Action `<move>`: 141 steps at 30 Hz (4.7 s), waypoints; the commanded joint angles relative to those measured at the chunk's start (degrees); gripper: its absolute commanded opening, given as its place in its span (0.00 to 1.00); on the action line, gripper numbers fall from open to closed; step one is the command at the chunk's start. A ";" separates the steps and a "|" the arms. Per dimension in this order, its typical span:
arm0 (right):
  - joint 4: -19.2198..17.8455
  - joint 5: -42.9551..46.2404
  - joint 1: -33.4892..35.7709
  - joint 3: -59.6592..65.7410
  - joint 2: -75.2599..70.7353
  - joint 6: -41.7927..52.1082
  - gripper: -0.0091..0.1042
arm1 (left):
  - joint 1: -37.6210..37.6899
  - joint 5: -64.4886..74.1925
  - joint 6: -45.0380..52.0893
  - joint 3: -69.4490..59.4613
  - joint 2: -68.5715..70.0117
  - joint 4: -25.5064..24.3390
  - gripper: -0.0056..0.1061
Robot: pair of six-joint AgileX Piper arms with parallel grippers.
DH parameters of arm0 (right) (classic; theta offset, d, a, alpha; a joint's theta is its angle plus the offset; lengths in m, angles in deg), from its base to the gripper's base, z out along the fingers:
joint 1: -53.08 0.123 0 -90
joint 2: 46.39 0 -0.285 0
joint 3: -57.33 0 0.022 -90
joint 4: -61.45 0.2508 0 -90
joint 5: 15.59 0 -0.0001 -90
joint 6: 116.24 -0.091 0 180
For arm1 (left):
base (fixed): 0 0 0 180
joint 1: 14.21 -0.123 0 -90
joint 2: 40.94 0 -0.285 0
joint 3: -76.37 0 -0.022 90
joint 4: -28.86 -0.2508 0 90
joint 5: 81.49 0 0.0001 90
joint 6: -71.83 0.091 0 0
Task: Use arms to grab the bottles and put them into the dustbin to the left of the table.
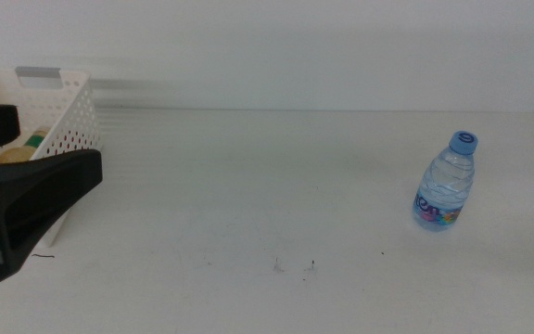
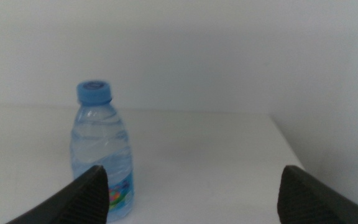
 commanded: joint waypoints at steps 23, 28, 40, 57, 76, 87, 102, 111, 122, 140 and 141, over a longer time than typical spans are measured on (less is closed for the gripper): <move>-8.35 20.93 2.93 0.18 24.19 -8.48 0.86 | 0.22 -0.75 -0.10 -0.24 0.23 0.03 0.89; -10.77 20.72 2.93 0.18 24.19 -11.90 0.86 | 0.22 -0.75 -0.10 -0.24 0.23 0.03 0.89; -15.02 28.93 2.93 0.18 34.78 -8.75 0.86 | 0.22 -0.75 -0.10 -0.24 0.23 0.03 0.89; -17.13 41.56 2.93 -5.41 49.83 -2.74 0.86 | 0.22 -0.75 -0.10 -0.24 0.23 0.03 0.89; -17.27 41.38 2.93 -17.81 62.92 -1.50 0.90 | 0.22 -0.75 -0.12 -0.24 0.23 0.03 0.89; -17.27 34.13 2.93 -22.85 63.25 -1.50 0.90 | 0.22 -0.75 -0.02 -0.24 0.23 0.03 0.89; -21.73 34.02 2.93 -29.91 71.67 -4.65 0.90 | 0.22 -0.75 -0.13 -0.24 0.23 0.03 0.89; -21.47 33.85 2.93 -33.55 75.03 -4.91 0.89 | 0.22 -0.75 -0.13 -0.24 0.23 0.03 0.89; -22.89 31.68 4.75 -33.80 72.94 -6.01 0.06 | 0.22 -0.75 -0.01 -0.24 0.23 0.03 0.89; -24.74 9.34 27.15 -69.46 80.67 -16.72 0.06 | 0.22 -0.75 -0.06 -0.24 0.23 0.03 0.89; -24.74 9.19 27.85 -70.86 81.82 -17.08 0.06 | 0.22 -0.75 -0.06 -0.24 0.23 0.03 0.89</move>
